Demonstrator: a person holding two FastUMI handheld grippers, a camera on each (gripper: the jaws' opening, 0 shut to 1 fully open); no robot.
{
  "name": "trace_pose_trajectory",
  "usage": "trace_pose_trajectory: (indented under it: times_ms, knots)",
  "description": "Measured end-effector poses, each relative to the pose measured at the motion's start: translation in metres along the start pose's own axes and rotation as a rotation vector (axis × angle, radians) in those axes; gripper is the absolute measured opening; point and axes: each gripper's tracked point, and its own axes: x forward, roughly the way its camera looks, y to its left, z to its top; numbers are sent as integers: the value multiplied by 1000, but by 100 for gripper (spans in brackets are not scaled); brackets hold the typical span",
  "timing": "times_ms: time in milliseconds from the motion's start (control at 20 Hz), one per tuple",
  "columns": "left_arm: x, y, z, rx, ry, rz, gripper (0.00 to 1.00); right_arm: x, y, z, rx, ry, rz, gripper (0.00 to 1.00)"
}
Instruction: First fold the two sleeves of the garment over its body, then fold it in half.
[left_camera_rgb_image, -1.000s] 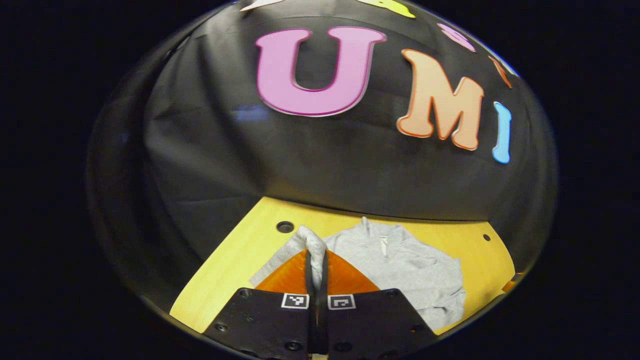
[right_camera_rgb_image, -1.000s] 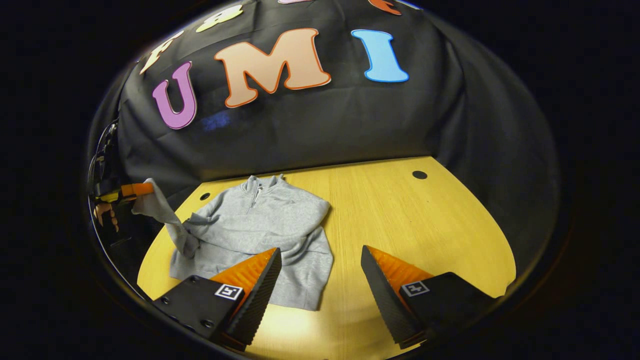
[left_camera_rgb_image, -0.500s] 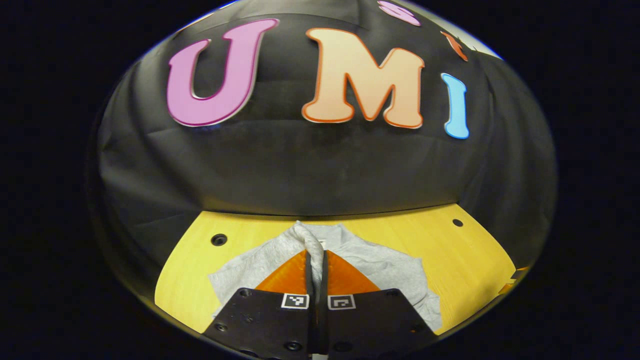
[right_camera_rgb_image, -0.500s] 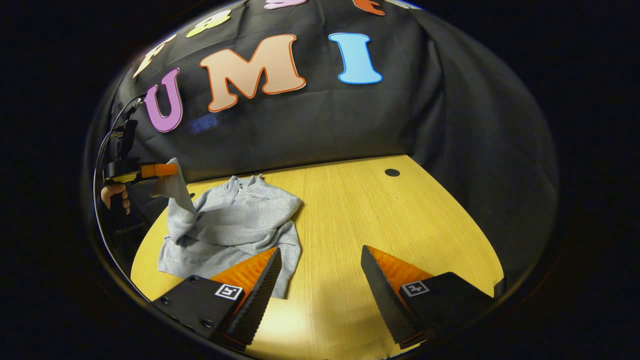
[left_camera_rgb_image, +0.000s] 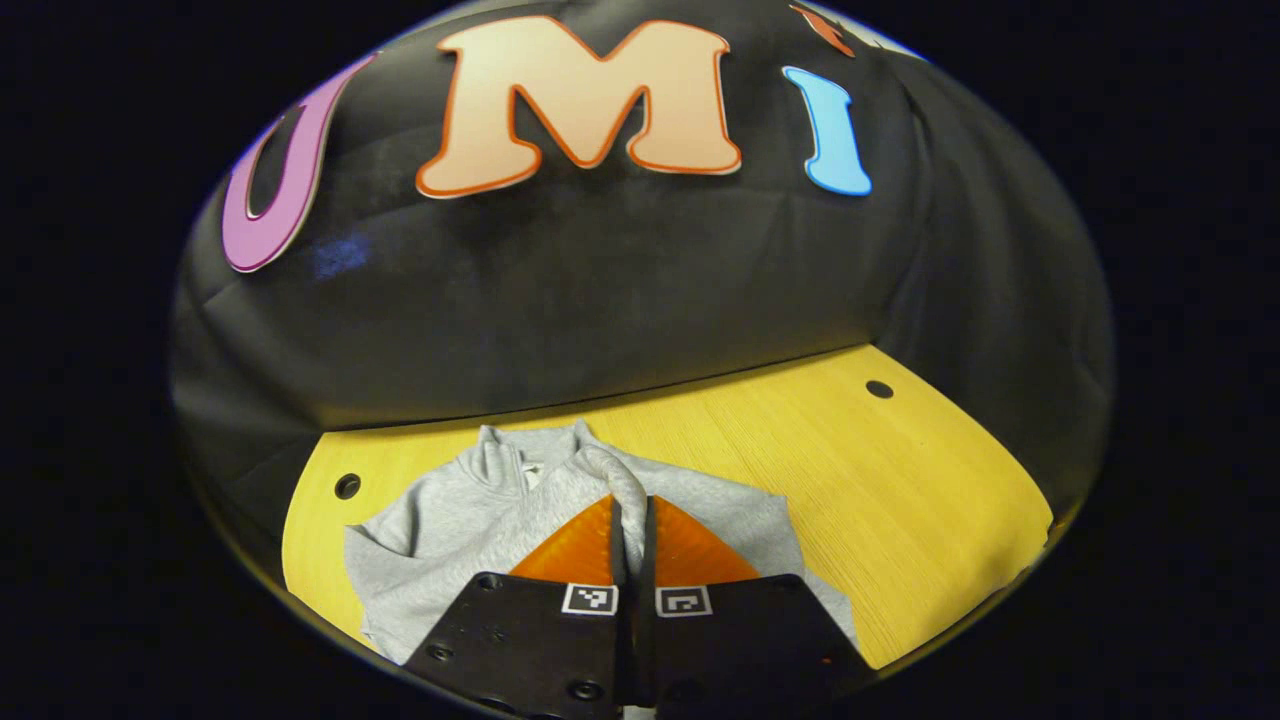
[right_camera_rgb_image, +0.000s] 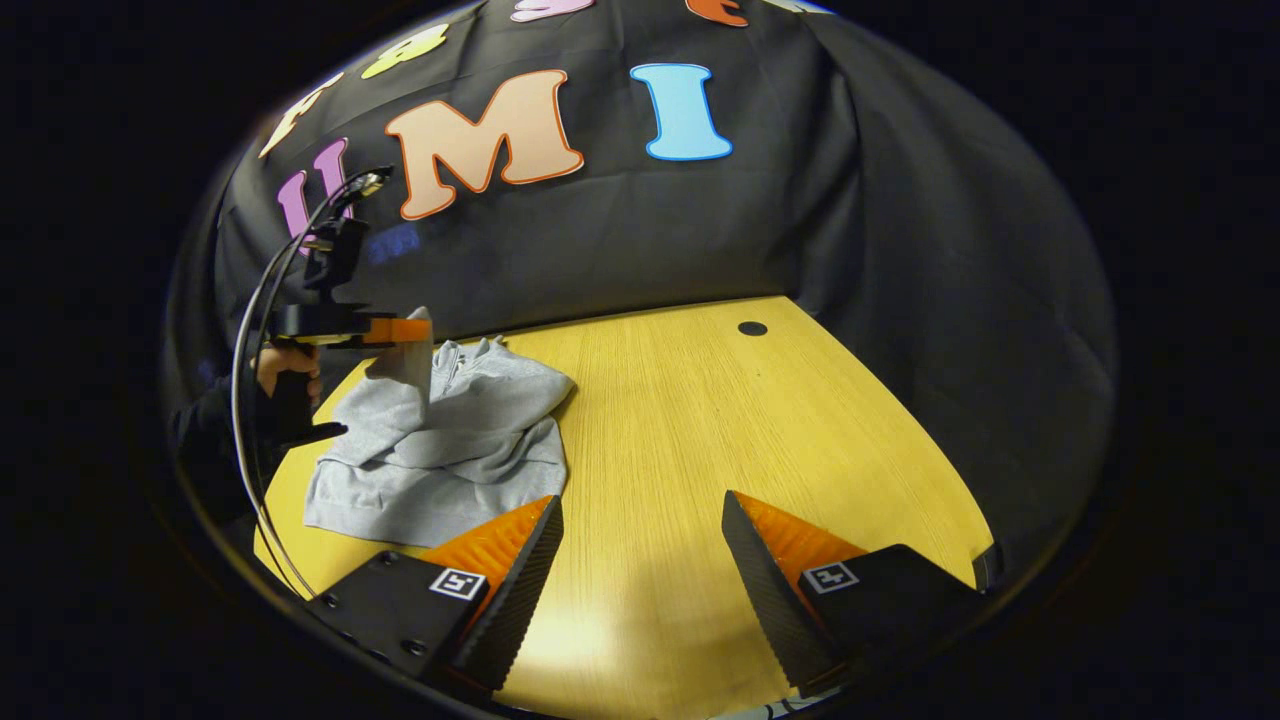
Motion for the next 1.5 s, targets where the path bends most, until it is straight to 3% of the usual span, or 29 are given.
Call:
trace_pose_trajectory:
  times_ms: [200,300,350,550,600,700,750,800,1050,1200,1500]
  knots:
    - [21,-15,-18,12,51,11,0,-5,-6,-7,7,18,2,99]
    - [31,-29,-29,-9,79,-26,3,-3,-5,-7,3,20,4,99]
    - [34,-32,-33,-22,88,-37,11,-1,-3,-6,-2,21,8,99]
    - [26,-33,-29,-16,61,-34,63,2,7,-6,-21,25,33,96]
    - [22,-34,-27,-18,48,-46,89,4,11,-6,-21,27,43,96]
    - [9,-27,-17,-24,13,-46,91,9,22,-3,-24,25,64,99]
    - [2,-20,-11,-31,-8,-35,90,11,28,-1,-26,21,74,96]
    - [-6,-14,-6,-42,-31,-29,89,13,33,0,-27,20,85,99]
    - [-53,30,1,-112,-119,16,93,26,63,3,-59,27,146,96]
    - [-84,60,-10,-144,-161,28,93,31,78,7,-49,10,161,96]
    - [-138,134,-57,-179,-165,121,93,48,98,5,-35,2,149,99]
